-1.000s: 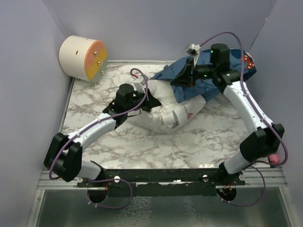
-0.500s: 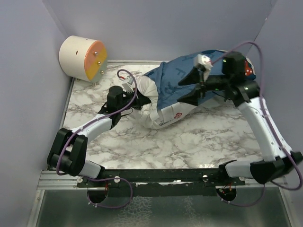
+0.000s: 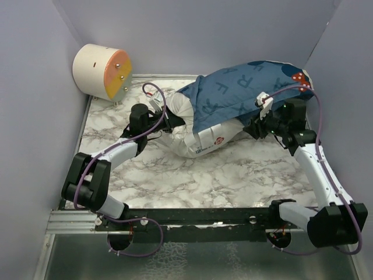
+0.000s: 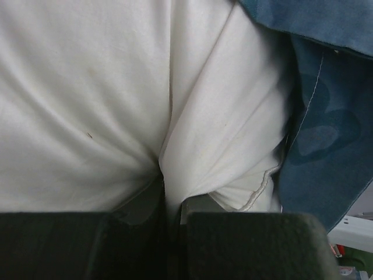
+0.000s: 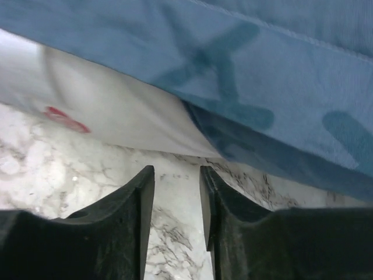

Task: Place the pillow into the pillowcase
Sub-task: Stuff the pillow into the pillowcase.

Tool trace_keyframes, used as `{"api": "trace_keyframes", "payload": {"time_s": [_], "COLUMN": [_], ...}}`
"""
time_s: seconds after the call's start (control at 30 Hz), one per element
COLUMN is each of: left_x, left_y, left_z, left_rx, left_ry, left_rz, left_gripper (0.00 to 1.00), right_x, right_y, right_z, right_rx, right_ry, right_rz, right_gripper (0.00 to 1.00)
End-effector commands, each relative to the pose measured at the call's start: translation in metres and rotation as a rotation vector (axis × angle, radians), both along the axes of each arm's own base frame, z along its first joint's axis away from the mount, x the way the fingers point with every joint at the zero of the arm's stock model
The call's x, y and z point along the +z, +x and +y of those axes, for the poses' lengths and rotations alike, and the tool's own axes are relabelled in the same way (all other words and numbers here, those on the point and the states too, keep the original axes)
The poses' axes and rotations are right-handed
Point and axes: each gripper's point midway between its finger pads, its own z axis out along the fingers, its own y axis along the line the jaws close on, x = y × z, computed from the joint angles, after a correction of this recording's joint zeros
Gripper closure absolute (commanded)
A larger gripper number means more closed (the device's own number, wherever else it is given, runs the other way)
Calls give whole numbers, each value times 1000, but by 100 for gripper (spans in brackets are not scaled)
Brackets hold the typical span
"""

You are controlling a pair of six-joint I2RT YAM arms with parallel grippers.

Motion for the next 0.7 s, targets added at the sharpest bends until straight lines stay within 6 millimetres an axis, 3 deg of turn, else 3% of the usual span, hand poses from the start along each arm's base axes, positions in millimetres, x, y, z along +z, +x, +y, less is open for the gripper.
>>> {"api": "trace_keyframes", "payload": {"time_s": [0.0, 0.23, 0.5, 0.53, 0.6, 0.67], "left_x": [-11, -7, -4, -3, -1, 1], "left_y": [11, 8, 8, 8, 7, 5], "left_z": [8, 6, 4, 3, 4, 4], "left_rx": [35, 18, 5, 3, 2, 0], "left_ry": [-5, -34, -44, -45, -45, -39], "left_rz": [68, 74, 80, 79, 77, 75], "left_gripper": [100, 100, 100, 100, 100, 100], "right_x": [-2, -15, -28, -29, -27, -12], "right_y": [48, 72, 98, 102, 110, 113], "right_z": [-24, -20, 0, 2, -2, -5], "right_rx": [-179, -224, -247, -247, -276, -282], "right_ry": [-40, -23, -62, -77, -110, -125], "right_rz": [-93, -90, -98, -109, -130, -162], "right_gripper": [64, 55, 56, 63, 95, 99]}}
